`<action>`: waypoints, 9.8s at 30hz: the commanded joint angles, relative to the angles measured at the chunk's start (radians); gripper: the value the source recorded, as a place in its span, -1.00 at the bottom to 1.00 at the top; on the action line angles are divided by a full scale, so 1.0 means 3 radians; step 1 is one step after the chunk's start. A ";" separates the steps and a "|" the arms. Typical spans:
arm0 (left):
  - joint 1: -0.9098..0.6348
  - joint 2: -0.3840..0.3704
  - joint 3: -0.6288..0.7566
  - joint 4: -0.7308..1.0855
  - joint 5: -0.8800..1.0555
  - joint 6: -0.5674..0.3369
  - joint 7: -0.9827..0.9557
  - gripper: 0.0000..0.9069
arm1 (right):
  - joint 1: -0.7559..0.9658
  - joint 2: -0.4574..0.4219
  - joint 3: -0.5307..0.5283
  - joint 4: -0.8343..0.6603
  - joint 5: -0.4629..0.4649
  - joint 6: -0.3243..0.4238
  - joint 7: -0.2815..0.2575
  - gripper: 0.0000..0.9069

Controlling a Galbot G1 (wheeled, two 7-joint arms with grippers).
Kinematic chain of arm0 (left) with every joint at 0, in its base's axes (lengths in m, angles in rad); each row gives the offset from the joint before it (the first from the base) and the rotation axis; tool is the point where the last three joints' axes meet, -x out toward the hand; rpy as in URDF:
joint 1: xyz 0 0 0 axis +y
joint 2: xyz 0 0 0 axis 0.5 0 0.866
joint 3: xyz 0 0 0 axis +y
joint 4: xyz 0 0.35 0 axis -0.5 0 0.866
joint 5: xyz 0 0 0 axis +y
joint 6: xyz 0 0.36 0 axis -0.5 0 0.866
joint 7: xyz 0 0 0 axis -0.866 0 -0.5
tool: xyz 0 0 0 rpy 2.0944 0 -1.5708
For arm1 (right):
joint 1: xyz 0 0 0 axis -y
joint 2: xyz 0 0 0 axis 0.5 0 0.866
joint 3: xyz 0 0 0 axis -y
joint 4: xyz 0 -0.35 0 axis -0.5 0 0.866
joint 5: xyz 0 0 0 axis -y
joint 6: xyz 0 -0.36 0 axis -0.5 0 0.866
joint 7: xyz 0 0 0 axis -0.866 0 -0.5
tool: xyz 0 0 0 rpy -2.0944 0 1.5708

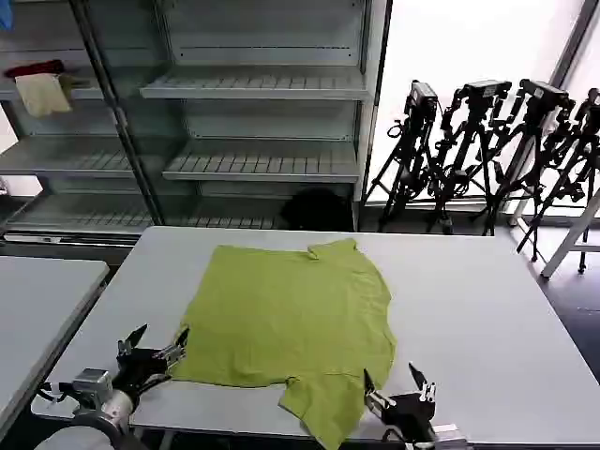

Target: Fold and organize the clothes.

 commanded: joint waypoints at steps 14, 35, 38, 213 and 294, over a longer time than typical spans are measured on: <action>0.0214 0.0039 -0.0014 -0.0013 0.0136 -0.0014 0.0092 1.00 | -0.0104 -0.0098 -0.0413 -0.0147 0.0040 0.0043 0.0094 1.00; 0.0395 -0.0005 0.0020 -0.0031 -0.0026 0.0048 0.0045 0.49 | -0.0162 -0.0062 -0.0137 0.0130 0.0007 -0.0136 0.0101 0.98; 0.0436 -0.0008 0.0004 -0.0075 -0.0035 0.0051 0.0033 0.51 | -0.0215 -0.0065 -0.0120 0.0171 0.0004 -0.0162 0.0099 0.96; -0.0872 -0.0483 0.0381 0.0625 -0.0125 -0.0231 -0.0085 -1.00 | 0.1121 0.0056 0.0143 -0.0725 0.0170 -0.0244 -0.0309 1.00; -0.1357 -0.0562 0.0514 0.1165 -0.0025 -0.0251 -0.0099 1.00 | 0.1794 0.0207 0.0436 -0.1317 0.0369 -0.0233 -0.0181 1.00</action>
